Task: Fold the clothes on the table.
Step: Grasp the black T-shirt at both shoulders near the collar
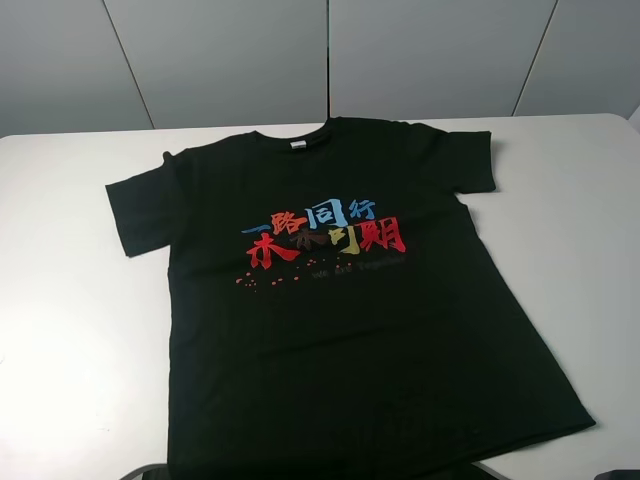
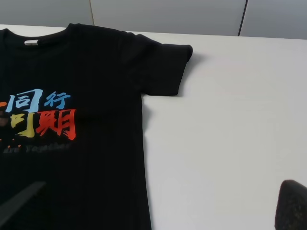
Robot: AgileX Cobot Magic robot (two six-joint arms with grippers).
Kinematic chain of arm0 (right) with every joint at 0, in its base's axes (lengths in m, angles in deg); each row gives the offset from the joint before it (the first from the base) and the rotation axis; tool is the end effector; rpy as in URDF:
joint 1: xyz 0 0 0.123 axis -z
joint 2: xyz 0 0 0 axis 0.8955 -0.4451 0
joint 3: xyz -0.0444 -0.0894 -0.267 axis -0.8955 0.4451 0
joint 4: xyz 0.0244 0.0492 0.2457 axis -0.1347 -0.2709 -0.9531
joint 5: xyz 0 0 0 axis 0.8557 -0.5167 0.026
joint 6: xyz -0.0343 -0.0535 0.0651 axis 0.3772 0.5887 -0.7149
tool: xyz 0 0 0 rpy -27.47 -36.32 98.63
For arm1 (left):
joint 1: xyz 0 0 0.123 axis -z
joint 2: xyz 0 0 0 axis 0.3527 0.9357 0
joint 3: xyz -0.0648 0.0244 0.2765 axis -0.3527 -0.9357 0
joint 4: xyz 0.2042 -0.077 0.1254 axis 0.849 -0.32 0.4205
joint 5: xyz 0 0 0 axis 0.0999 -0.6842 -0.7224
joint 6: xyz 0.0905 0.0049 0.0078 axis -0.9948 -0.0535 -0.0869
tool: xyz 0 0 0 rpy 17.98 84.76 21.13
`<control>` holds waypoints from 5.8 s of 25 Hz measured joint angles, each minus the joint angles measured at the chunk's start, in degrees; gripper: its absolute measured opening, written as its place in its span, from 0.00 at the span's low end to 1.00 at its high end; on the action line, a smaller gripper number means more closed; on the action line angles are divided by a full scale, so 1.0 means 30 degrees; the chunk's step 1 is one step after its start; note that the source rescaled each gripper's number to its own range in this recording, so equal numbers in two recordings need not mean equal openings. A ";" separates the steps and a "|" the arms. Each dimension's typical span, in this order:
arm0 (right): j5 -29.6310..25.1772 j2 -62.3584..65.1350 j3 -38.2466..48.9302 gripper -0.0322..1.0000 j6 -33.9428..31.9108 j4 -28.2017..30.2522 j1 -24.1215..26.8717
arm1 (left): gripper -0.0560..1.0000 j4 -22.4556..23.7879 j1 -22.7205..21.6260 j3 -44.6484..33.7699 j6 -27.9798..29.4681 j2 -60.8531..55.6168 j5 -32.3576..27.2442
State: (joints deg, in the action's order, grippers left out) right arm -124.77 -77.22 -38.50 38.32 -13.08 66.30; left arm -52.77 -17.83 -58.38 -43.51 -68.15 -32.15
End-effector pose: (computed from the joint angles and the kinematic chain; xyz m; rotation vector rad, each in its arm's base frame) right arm -0.0065 0.0118 0.2748 -0.1112 2.0694 0.0529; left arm -0.0081 0.0003 0.2798 0.0264 2.0553 -0.0451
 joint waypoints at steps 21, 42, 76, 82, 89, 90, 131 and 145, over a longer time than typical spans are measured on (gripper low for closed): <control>0.0000 0.0000 0.0000 1.00 0.0000 0.0000 0.0000 | 1.00 0.0000 0.0000 0.0000 0.0000 0.0000 0.0000; 0.0000 0.0000 0.0000 1.00 0.0000 0.0000 0.0000 | 1.00 0.0000 0.0000 0.0000 -0.0073 0.0000 0.0000; 0.2557 -0.7495 -0.3961 1.00 0.0911 -0.0461 0.0000 | 1.00 0.1795 0.0000 0.3021 -0.0283 0.5536 0.1902; 0.4007 -1.4520 -0.7810 1.00 0.3726 -0.2097 0.0000 | 1.00 0.1823 0.0000 0.6477 -0.2099 1.1841 0.2486; 0.1524 -2.2533 -1.3004 1.00 0.8286 -0.5364 0.0000 | 1.00 -0.0675 0.0000 1.1361 -0.6537 2.0391 0.0632; 0.0998 -2.3729 -1.3693 1.00 0.9058 -0.5775 0.0000 | 1.00 -0.1085 0.0000 1.1782 -0.7104 2.1643 0.0476; -0.1588 -3.4632 -1.8921 1.00 1.3502 -0.1143 -0.4771 | 1.00 0.1968 0.8856 1.3440 -1.4408 3.9792 0.3442; -0.1131 -3.4757 -1.8921 1.00 1.3502 -0.1338 -0.4771 | 1.00 0.2077 0.8856 1.3594 -1.4325 4.0223 0.3761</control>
State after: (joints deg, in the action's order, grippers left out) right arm -128.16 -181.49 -95.26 78.83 -17.10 51.99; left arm -46.54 8.74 -17.60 -86.49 52.51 -20.87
